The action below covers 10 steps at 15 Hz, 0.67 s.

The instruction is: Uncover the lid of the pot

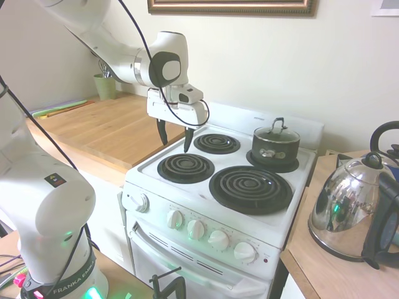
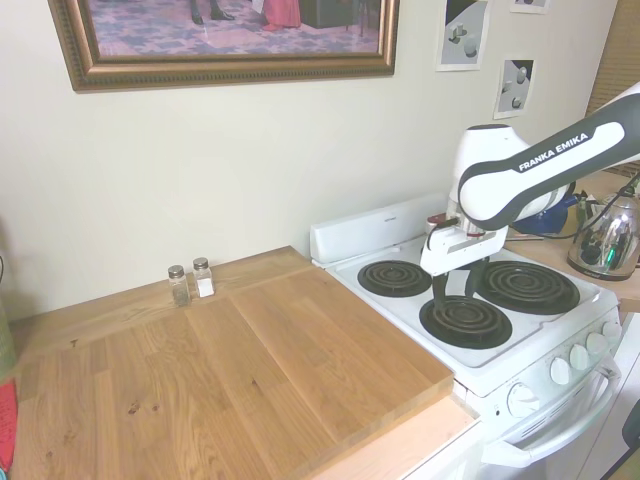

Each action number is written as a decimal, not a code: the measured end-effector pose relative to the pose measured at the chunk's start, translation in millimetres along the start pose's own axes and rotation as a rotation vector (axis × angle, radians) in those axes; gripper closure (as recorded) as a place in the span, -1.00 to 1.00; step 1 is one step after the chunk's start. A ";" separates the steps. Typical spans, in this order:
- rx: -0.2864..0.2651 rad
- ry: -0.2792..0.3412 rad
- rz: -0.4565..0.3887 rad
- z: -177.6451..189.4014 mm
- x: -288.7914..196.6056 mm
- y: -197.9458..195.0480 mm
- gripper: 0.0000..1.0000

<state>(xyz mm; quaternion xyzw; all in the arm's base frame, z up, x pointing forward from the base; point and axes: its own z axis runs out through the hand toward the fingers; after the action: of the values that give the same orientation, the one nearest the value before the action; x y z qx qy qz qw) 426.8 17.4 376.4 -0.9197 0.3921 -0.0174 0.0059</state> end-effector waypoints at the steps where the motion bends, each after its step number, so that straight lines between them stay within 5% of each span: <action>1: -0.001 -0.001 0.001 0.4 0.0 0.0 -1.00; 5: 0.017 0.045 0.063 -16.7 15.3 3.3 -1.00; 10: 0.157 0.202 0.255 -113.8 134.6 30.3 -1.00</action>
<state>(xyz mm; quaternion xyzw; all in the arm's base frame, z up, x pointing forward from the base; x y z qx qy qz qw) 493.9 -100.4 493.1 -0.8529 0.5016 -0.1392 0.0404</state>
